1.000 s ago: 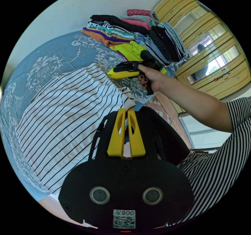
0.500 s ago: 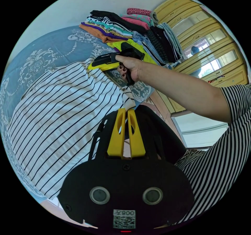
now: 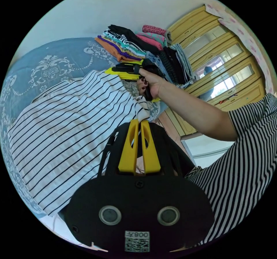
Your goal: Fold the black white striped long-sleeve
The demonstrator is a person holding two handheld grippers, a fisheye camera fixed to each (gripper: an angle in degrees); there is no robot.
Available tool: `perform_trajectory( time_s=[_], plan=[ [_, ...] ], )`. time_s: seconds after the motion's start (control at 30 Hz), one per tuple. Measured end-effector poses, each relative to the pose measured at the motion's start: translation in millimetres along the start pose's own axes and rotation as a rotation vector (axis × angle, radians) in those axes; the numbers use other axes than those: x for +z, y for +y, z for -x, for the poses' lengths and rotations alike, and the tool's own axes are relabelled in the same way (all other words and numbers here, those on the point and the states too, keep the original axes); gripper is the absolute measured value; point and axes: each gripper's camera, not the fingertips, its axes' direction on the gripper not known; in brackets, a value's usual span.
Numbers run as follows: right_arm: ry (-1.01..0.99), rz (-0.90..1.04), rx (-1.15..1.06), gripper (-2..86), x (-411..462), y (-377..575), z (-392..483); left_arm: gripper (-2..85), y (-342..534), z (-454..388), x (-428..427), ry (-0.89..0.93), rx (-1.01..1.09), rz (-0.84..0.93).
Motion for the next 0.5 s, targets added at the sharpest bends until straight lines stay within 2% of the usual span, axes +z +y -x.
perform_trajectory(
  time_s=[0.27,0.5],
  plan=[
    [0.042,0.008,-0.158,1.6,43,-79,178,1.0,123,103,-30,0.078,-0.215,-0.247],
    [0.127,0.154,-0.299,1.5,141,-163,337,1.0,252,202,-31,0.111,-0.483,-0.441]
  ],
)
